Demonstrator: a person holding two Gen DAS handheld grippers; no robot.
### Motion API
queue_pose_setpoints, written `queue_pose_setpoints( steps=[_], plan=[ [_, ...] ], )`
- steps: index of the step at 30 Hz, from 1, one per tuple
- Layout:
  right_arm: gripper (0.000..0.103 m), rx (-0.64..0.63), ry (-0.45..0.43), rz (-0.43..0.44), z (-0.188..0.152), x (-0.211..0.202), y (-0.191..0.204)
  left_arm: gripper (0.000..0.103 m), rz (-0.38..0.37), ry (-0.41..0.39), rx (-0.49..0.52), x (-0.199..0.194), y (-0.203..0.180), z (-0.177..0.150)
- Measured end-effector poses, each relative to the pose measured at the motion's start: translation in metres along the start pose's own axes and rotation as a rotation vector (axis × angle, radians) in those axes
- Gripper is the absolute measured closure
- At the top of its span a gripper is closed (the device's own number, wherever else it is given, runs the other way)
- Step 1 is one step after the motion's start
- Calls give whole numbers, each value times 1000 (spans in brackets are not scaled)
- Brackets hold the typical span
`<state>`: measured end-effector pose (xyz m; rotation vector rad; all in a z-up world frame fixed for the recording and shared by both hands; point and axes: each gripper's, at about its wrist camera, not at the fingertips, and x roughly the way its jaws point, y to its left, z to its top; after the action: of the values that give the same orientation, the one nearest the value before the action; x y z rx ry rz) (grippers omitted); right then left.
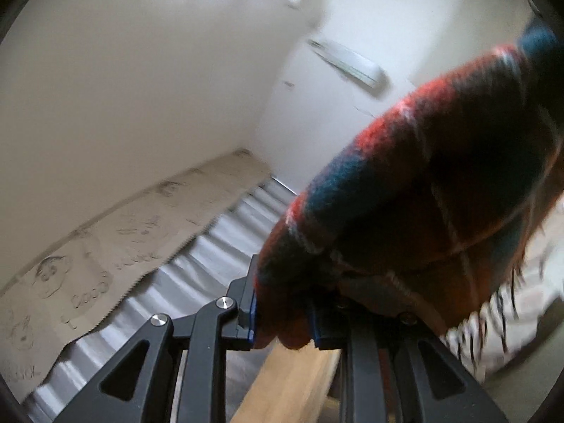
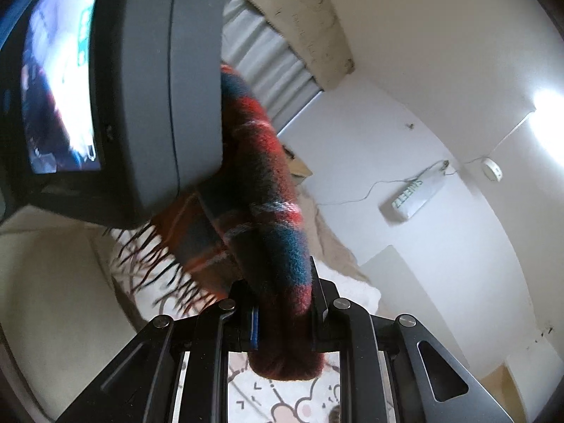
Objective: Fold clothes
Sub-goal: 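Carry the folded blanket with both tools over the stack of clothes, then lower the blanket onto the clothes stack and open both tools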
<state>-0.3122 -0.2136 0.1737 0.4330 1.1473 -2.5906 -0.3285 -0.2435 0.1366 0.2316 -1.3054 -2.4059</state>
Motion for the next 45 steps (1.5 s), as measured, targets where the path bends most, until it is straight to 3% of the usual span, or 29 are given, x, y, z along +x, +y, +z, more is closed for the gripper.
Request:
queue_pose_setpoints(
  steps=[7, 11, 13, 17, 25, 30, 34, 36, 37, 38, 39, 42, 45],
  plan=[
    [83, -60, 50, 112, -22, 21, 34, 79, -89, 64, 54, -18, -30, -50],
    [83, -120, 36, 123, -31, -2, 57, 79, -116, 26, 97, -51, -28, -77],
    [83, -164, 10, 97, -43, -18, 76, 78, -119, -20, 138, -74, -29, -94],
    [83, -333, -99, -103, -81, -58, 135, 78, -120, -109, 241, -121, -39, -139],
    [83, -366, -41, -95, -145, -75, 242, 78, -192, -116, 512, -170, -107, -220],
    [83, -391, 7, -116, -162, -68, 275, 78, -223, -107, 526, -181, -125, -242],
    [76, -397, 7, -103, -167, -65, 279, 74, -243, -82, 491, -189, -123, -252],
    [63, -382, 4, -84, -167, -69, 276, 68, -271, -37, 432, -196, -116, -251],
    [49, -369, -8, -72, -167, -75, 271, 61, -288, -10, 399, -197, -109, -252],
    [27, -354, -23, -59, -167, -81, 267, 55, -305, 28, 341, -198, -99, -254],
    [18, -318, -61, -12, -169, -93, 256, 47, -321, 70, 272, -199, -88, -255],
    [14, -188, -153, 174, -183, -129, 219, 48, -351, 199, -36, -198, -37, -247],
    [13, 39, -148, 385, -200, -146, 166, 48, -408, 283, -344, -192, 11, -227]
  ],
)
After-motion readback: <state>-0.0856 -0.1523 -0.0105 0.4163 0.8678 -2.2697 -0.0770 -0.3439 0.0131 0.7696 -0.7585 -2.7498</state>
